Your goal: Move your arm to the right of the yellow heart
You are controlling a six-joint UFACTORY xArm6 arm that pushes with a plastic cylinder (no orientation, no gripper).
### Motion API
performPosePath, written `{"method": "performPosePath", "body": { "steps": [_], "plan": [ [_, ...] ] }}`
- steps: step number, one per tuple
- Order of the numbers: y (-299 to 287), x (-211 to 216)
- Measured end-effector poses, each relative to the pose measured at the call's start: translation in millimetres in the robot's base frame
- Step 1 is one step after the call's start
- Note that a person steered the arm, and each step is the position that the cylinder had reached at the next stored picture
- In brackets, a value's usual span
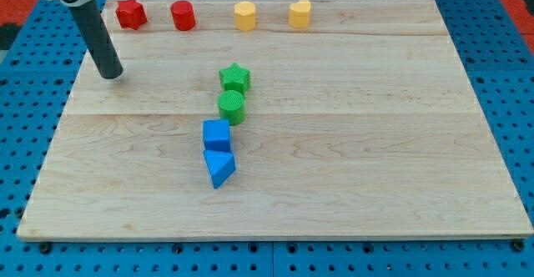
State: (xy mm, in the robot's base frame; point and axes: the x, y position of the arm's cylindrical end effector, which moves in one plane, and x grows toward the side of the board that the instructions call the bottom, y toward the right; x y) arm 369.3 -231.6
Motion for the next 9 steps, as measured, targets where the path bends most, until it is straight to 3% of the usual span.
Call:
{"method": "performPosePath", "body": {
  "steps": [6,8,9],
  "plan": [
    [9.7,1.4],
    [170.9,-42.3],
    [206.9,-42.5]
  ]
}}
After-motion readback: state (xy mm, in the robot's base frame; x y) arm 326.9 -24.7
